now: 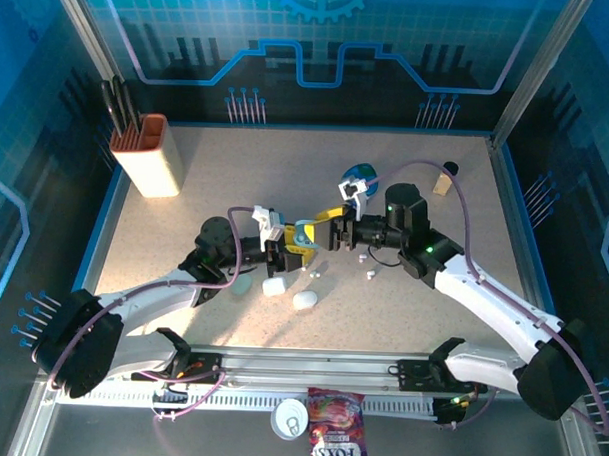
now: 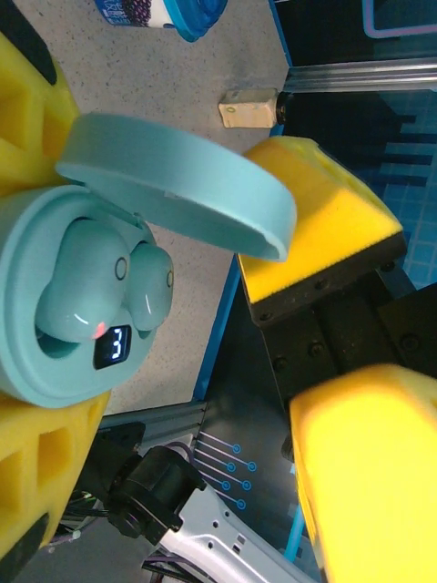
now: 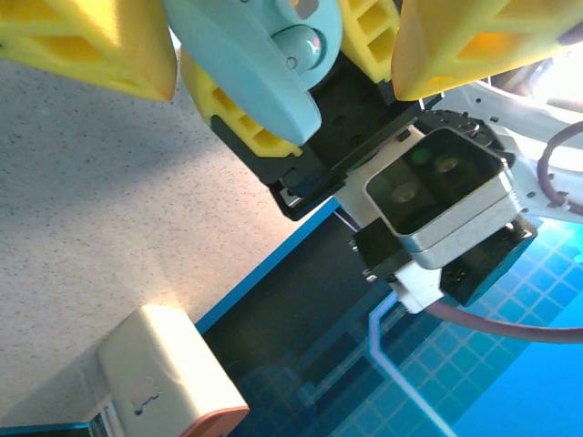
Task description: Insert wireless bluetooth earbuds into charging case
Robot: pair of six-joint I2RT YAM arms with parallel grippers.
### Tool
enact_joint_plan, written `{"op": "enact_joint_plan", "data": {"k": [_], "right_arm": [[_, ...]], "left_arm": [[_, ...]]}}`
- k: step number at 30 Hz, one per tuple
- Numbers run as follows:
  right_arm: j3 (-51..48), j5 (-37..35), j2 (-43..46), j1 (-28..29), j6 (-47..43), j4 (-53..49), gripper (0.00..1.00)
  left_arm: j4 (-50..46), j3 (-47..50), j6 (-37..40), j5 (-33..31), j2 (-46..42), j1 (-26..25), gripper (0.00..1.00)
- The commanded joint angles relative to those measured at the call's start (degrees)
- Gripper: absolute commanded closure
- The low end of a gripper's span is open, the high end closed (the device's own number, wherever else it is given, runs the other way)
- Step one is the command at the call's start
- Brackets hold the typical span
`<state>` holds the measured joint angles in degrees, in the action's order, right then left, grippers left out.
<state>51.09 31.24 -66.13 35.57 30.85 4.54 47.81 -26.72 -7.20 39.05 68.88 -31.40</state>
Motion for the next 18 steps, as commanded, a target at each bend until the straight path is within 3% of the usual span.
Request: {"op": "enact_joint_plan", "data": {"k": [1, 5, 10, 14, 18], "right_arm": [[-1.12, 2.82, 1.63, 0.38, -0.79, 2.0, 0.38], [-3.47, 0.1, 3.89, 0.23, 0.3, 2.27, 0.41], [-3.99, -8.34, 4.92, -2.78, 11.71, -1.8, 0.32], [-4.81, -2.31, 3.73, -5.19, 20.95, -4.39, 0.29], [-7.21, 4.36, 2.5, -4.46, 30.81, 4.5, 0.29]], "left_arm": [[0.1, 0.31, 0.17, -1.59, -1.2, 0.07, 0.61], [0.17, 0.18, -0.33, -2.31, -1.37, 0.28, 0.61], [4.21, 1.22, 0.58, -2.43, -1.11, 0.28, 0.61], [8.99, 2.22, 2.49, -5.13, 0.14, 0.34, 0.61], [14.57, 2.42, 3.16, -6.34, 2.81, 0.2, 0.62]]}}
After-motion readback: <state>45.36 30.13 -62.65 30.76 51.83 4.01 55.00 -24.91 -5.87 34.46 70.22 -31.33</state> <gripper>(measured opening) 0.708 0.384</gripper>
